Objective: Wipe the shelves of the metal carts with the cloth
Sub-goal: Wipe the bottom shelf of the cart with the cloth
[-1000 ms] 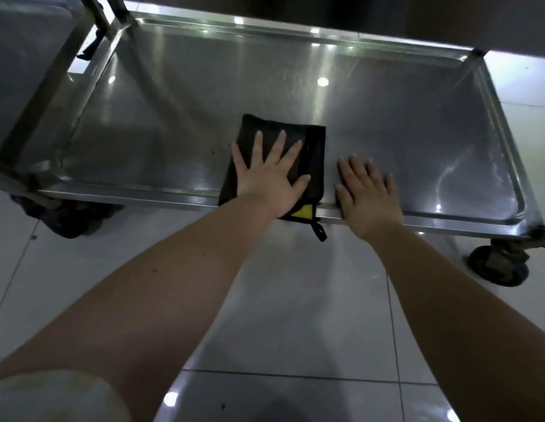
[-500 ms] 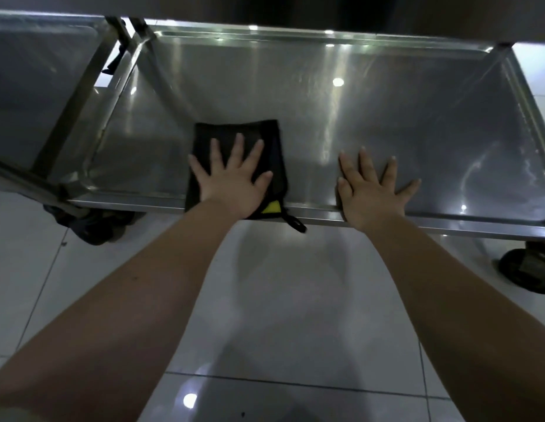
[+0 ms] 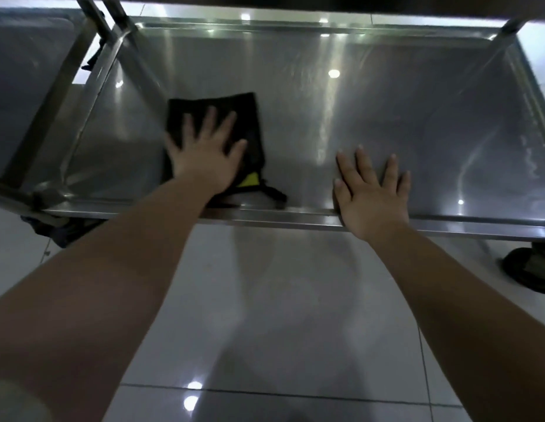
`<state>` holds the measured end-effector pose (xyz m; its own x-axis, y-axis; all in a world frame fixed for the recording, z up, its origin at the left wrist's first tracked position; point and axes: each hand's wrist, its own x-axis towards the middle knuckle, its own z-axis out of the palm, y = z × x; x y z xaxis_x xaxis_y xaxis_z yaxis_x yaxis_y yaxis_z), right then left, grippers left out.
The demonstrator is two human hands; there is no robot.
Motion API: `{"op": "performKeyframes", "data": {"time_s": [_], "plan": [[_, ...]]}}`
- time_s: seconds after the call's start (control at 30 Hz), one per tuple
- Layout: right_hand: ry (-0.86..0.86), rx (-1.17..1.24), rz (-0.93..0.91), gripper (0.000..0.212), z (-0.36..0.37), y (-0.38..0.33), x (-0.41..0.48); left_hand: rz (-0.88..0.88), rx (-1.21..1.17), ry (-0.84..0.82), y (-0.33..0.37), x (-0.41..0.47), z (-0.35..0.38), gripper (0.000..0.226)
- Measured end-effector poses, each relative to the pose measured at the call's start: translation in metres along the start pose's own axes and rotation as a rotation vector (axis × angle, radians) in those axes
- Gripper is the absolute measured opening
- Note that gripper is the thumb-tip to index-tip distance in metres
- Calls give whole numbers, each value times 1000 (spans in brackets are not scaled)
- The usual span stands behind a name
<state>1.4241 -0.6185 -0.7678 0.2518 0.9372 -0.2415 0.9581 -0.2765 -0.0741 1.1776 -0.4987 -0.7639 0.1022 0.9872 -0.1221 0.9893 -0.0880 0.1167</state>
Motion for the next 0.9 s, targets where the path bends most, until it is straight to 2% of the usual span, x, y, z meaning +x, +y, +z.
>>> {"op": "performKeyframes", "data": {"time_s": [0.07, 0.13, 0.43, 0.5, 0.7, 0.8, 0.9], "plan": [[7, -23, -8, 54, -2, 0, 4, -65, 0, 20, -25, 2, -1, 59], [26, -45, -35, 56, -4, -1, 11, -60, 9, 33, -30, -2, 1, 59], [86, -37, -86, 58, 3, 1, 21, -71, 37, 12, -6, 13, -1, 57], [81, -39, -92, 58, 3, 1, 21, -24, 49, 10, 26, 25, 0, 57], [84, -24, -86, 61, 1, 4, 21, 307, 55, -56, 170, 42, 15, 53], [103, 17, -77, 63, -1, 8, 24, 333, 38, -77, 177, 50, 14, 52], [128, 29, -81, 65, 0, 8, 26, 353, 21, -48, 151, 56, 11, 54]]}}
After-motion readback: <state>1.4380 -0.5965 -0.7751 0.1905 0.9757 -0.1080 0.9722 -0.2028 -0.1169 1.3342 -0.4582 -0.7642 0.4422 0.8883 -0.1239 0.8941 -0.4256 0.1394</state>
